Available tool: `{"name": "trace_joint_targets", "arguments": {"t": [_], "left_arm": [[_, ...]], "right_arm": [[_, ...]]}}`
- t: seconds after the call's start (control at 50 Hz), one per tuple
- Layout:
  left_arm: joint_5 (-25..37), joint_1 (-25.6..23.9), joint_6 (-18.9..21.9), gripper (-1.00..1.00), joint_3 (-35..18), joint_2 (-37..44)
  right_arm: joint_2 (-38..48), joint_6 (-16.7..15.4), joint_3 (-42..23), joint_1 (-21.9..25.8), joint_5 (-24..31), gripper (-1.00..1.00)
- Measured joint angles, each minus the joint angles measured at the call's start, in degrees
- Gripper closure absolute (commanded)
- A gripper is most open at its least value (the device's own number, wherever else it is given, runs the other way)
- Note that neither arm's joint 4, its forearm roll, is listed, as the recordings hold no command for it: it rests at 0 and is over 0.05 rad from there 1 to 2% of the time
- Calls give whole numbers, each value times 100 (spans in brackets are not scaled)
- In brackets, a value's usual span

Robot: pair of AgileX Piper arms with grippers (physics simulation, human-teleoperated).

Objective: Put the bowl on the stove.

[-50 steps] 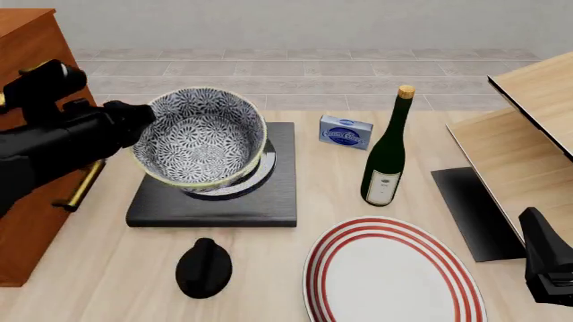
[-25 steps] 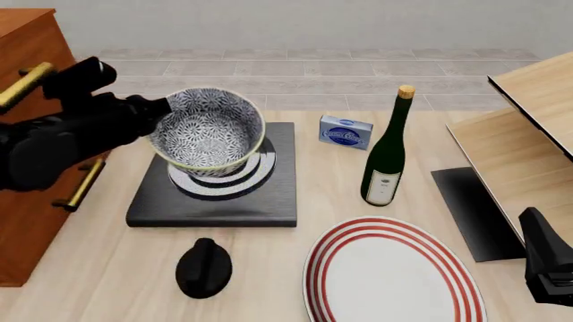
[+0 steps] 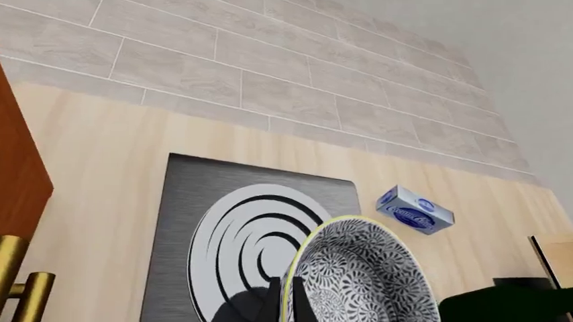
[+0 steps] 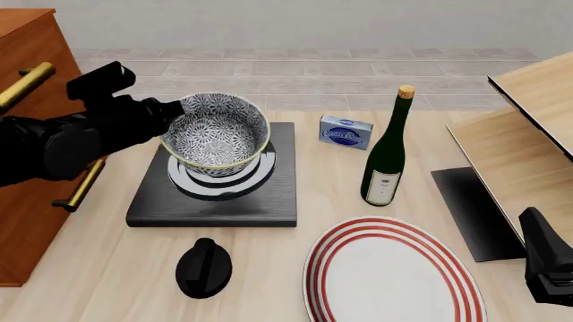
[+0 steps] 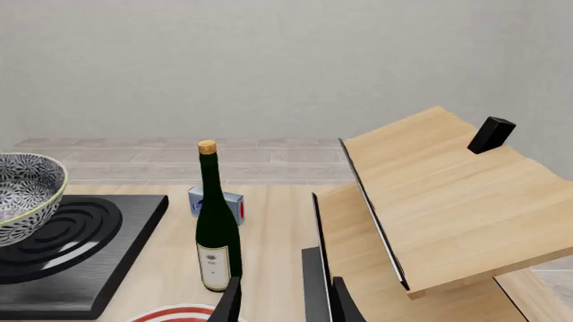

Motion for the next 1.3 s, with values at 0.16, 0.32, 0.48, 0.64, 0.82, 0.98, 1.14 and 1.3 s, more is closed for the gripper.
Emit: {"name": "trace_joint_targets", "arguments": {"t": [0.16, 0.32, 0.48, 0.64, 0.82, 0.98, 1.14, 1.3], "left_arm": [[-82, 32, -5, 100, -71, 200], [-173, 93, 6, 100, -166, 426], [-215, 140, 14, 100, -269, 573], [-259, 175, 28, 100, -345, 685], [-305, 214, 62, 100, -405, 797], [-361, 246, 94, 100, -439, 918], [-416, 270, 128, 100, -458, 1028], [-474, 286, 166, 100, -463, 1125]], "right_arm": [[0, 0, 0, 0, 0, -100], [0, 0, 0, 0, 0, -100], [0, 0, 0, 0, 0, -100], [0, 0, 0, 0, 0, -100], [0, 0, 0, 0, 0, -100], [0, 0, 0, 0, 0, -100], [1, 0, 0, 0, 0, -100], [0, 0, 0, 0, 0, -100]]}}
